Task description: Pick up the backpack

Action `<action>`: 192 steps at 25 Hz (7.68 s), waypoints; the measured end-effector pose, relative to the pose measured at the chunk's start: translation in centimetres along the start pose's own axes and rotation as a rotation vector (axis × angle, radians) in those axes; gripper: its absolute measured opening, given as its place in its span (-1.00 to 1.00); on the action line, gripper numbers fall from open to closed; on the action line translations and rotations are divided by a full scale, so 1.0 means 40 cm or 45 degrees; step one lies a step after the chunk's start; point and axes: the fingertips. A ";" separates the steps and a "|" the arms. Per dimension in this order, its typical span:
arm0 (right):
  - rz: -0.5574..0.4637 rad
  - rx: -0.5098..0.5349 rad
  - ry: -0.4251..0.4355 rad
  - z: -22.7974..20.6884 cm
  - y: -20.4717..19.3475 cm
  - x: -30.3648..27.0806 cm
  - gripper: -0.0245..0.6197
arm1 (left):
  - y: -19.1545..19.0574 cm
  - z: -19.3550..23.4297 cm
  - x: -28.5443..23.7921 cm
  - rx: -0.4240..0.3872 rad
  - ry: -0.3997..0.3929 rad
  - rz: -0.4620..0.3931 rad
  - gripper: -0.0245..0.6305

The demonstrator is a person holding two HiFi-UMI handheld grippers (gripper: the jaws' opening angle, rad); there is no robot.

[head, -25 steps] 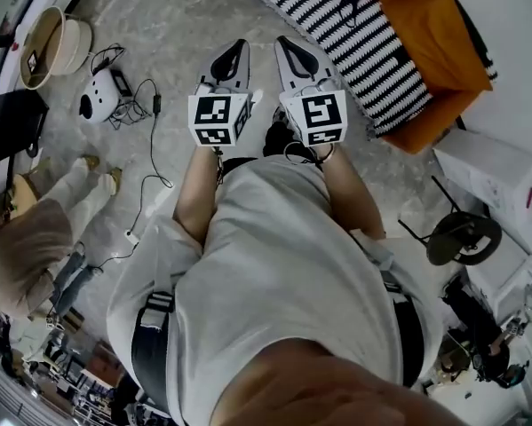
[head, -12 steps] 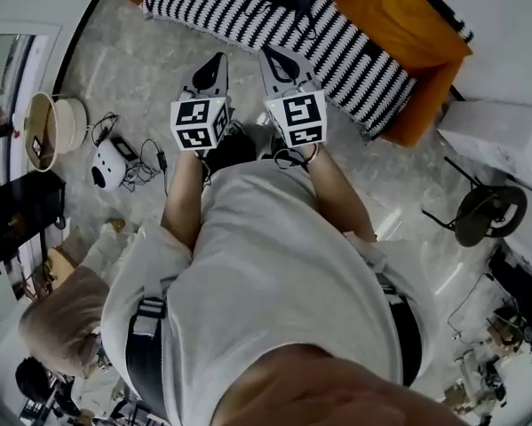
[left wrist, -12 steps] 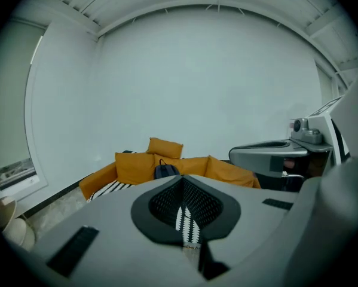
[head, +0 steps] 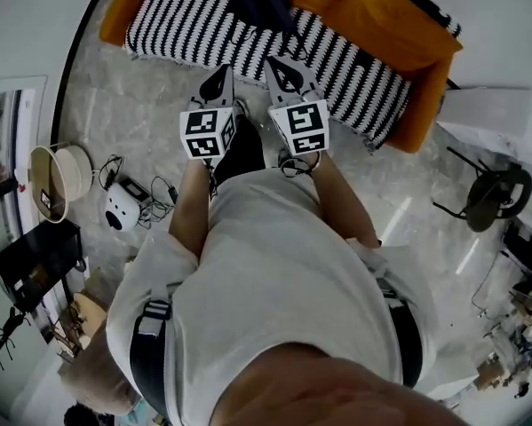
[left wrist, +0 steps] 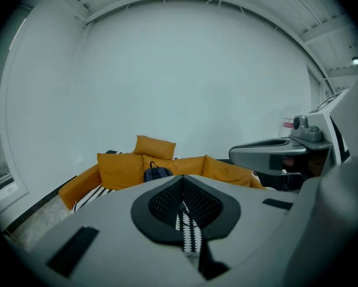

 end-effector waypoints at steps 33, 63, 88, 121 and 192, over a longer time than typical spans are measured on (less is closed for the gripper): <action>0.284 0.058 -0.298 -0.156 -0.153 -0.431 -0.80 | -0.042 0.307 -0.419 0.049 -0.222 0.177 -0.89; 0.682 0.203 -0.338 -0.297 -0.269 -0.995 -0.80 | -0.152 0.675 -0.917 -0.399 -0.669 0.524 -0.89; 0.960 0.378 -0.089 -0.431 -0.402 -1.212 -0.20 | -0.246 0.787 -1.173 -0.797 -1.051 0.763 -0.15; 1.013 0.453 -0.177 -0.466 -0.527 -1.240 -0.67 | -0.330 0.761 -1.260 -1.036 -0.968 0.600 -0.57; 0.638 0.254 -0.300 -0.241 -0.363 -0.584 -0.73 | -0.182 0.369 -0.654 -0.629 -0.635 0.495 -0.76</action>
Point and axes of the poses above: the fingertips, and each gripper's own axes: x backward along the fingers, z to its left, y out of its top, and after that the axes turned 9 degrees about -y, right-handed
